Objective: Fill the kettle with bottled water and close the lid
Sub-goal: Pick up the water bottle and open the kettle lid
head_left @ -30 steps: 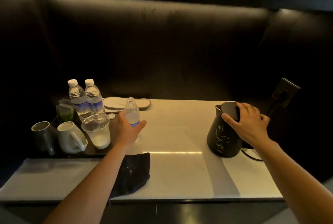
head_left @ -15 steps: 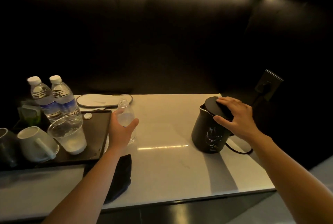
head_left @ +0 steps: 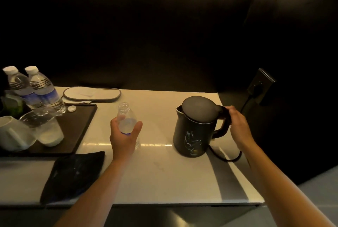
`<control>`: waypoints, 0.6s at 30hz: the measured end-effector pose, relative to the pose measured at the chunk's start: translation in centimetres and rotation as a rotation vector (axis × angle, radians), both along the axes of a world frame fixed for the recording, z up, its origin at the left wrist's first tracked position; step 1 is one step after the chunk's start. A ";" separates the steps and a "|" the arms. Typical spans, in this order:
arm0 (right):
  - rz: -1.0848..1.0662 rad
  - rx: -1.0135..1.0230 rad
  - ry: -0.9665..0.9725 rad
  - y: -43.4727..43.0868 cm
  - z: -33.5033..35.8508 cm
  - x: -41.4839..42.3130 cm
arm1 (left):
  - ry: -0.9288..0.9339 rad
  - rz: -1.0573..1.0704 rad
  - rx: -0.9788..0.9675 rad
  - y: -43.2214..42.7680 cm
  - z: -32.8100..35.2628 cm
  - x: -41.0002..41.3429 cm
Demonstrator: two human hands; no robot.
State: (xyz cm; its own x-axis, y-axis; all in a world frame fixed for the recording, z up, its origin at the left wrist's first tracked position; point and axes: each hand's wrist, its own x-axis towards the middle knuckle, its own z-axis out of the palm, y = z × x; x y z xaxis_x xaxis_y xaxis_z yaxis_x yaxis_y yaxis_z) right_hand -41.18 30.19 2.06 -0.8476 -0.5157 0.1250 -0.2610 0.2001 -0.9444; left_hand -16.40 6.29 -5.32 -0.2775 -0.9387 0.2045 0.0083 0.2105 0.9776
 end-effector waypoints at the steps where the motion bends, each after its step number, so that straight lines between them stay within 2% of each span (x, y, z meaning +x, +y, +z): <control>1: 0.003 -0.013 -0.084 0.1 -0.4 -0.5 | 0.022 0.032 -0.012 0.7 -0.1 -0.6; 7: 0.202 -0.201 -0.310 0.5 -1.5 -2.6 | 0.045 0.145 -0.165 4.1 -0.9 -3.8; 13: 0.237 -0.376 -0.561 1.0 -1.5 -3.3 | 0.097 0.169 -0.124 6.7 -1.4 -5.3; 18: 0.233 -0.370 -0.520 0.9 -1.8 -3.1 | 0.086 0.193 -0.148 7.1 -1.6 -6.1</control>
